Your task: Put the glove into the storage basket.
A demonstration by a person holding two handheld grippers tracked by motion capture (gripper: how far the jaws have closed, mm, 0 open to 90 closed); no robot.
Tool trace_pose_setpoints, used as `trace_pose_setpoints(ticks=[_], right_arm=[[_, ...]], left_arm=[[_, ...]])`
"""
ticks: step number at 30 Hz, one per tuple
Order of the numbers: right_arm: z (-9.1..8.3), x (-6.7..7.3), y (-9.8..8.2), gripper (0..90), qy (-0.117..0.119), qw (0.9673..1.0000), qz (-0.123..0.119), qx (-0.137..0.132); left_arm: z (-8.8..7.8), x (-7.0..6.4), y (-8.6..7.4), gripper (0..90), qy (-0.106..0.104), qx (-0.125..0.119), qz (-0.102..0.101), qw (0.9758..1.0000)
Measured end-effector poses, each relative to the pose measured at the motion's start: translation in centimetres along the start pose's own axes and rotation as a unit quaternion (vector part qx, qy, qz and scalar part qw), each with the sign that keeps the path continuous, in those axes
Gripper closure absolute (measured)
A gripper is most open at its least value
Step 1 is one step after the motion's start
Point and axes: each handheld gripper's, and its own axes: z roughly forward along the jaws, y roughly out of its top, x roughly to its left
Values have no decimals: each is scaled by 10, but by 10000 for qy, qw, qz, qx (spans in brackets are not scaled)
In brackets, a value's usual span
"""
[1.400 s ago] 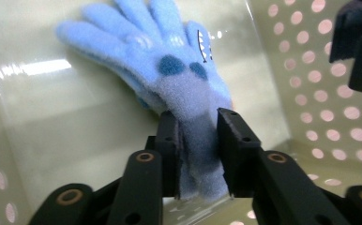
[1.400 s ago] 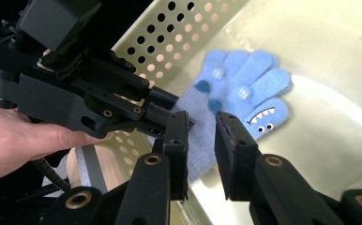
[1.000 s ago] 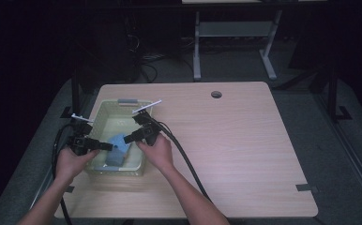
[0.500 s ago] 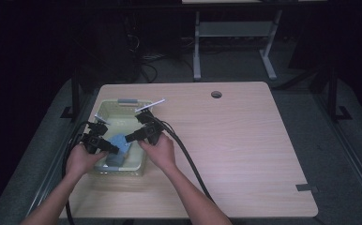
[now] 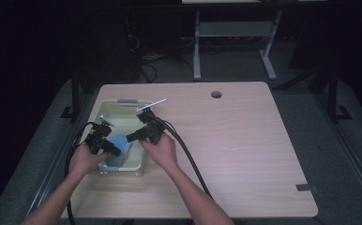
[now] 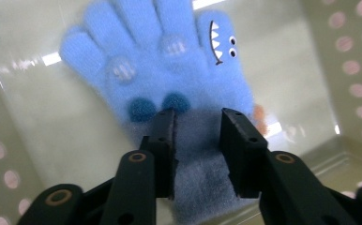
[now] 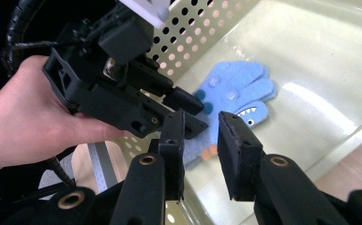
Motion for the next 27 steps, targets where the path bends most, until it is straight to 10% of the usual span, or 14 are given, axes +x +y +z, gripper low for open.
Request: trace_pose_setpoints(ticks=[27], right_arm=[[-14, -13, -3, 529, 122, 9999, 76, -73]], left_arm=[[-31, 8, 0, 451, -653, -1147, -420, 9904]])
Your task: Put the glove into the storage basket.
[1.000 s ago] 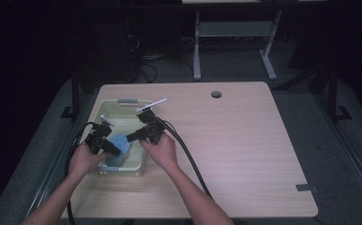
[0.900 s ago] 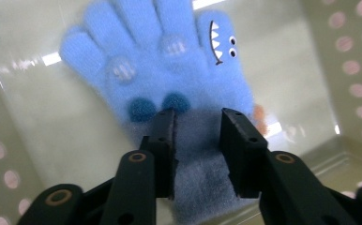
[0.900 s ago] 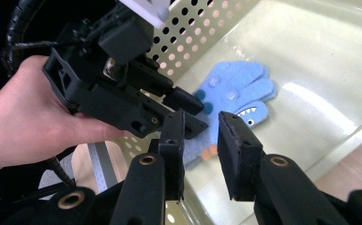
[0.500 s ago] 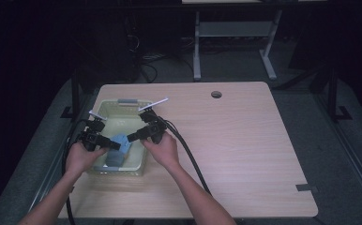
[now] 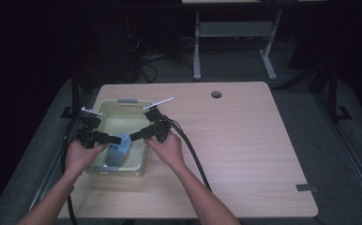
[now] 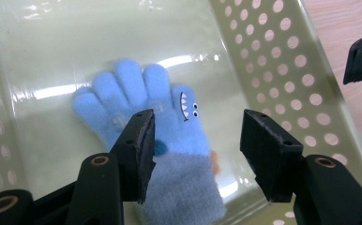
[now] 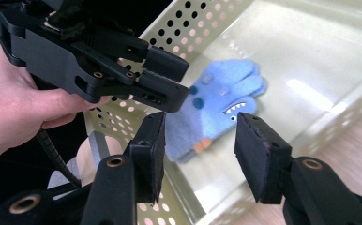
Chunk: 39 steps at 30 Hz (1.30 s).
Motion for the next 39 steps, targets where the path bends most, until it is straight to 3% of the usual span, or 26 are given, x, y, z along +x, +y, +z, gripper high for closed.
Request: trace_pose_setpoints(ticks=[14, 19, 27, 28, 36, 39], right_arm=[[-20, -4, 0, 473, -100, 9998, -45, -148], [-29, -7, -2, 436, -183, 9997, -44, -167], [-46, -10, -5, 407, -245, 9993, -67, -256], [-48, -10, -5, 401, -235, 9993, -41, -274], [-62, -15, -7, 384, -216, 9991, -7, -371], [-66, -17, -7, 377, -240, 9990, -57, -368]], left_arm=[[-4, -3, 2, 416, -38, -159, 31, 9999], [-6, -6, 2, 407, -140, -247, 56, 9996], [-13, -10, 3, 377, -219, -482, 101, 9985], [-12, -11, 3, 376, -239, -537, 36, 9983], [-13, -15, 3, 343, -277, -626, 23, 9977], [-14, -20, 5, 327, -287, -665, 105, 9973]])
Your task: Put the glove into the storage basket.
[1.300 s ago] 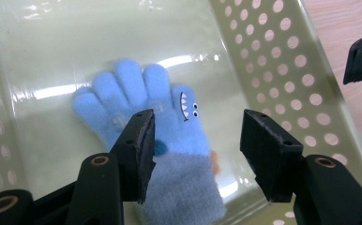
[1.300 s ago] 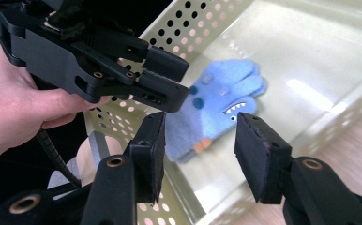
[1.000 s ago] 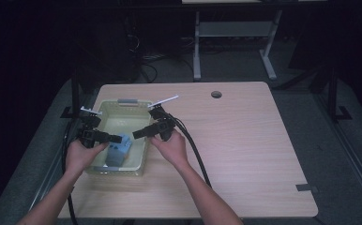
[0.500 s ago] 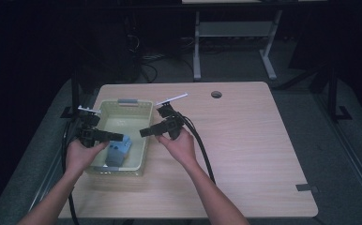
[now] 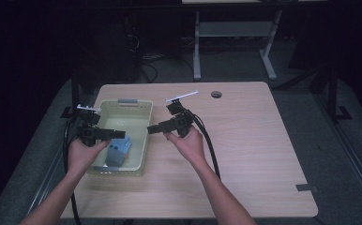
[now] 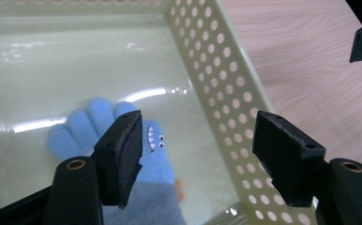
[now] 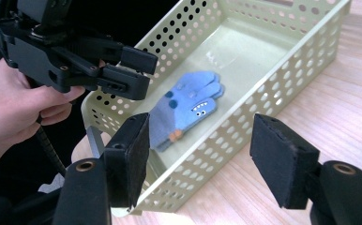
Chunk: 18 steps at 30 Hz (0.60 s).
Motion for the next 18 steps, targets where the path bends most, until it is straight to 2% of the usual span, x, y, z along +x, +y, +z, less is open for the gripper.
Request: trace_pose_setpoints(ticks=[5, 10, 18], right_arm=[[-8, -2, -1, 370, -19, 10000, 11, -41], [-17, -6, -3, 360, -66, 10000, 25, -63], [-30, -14, -9, 352, -85, 9999, 19, -126]], left_arm=[[-1, -12, 4, 298, -171, -149, 55, 9997], [2, -25, 8, 283, -251, -170, 210, 9993], [11, -36, 11, 281, -400, -216, 198, 9988]])
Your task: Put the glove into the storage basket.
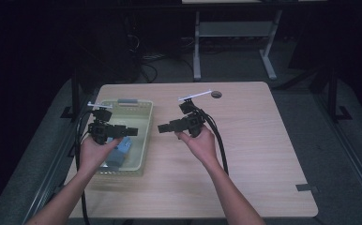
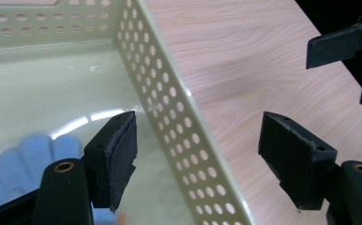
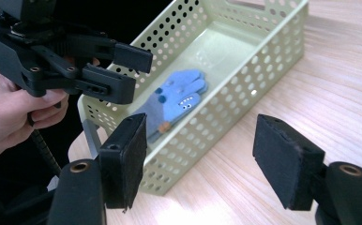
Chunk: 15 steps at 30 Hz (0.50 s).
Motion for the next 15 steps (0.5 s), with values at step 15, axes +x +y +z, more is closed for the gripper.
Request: trace_pose_setpoints(ticks=[15], right_arm=[[-26, -17, -12, 328, -120, 9998, 94, -106]], left_arm=[[9, -19, 4, 277, -250, -98, 103, 9996]])
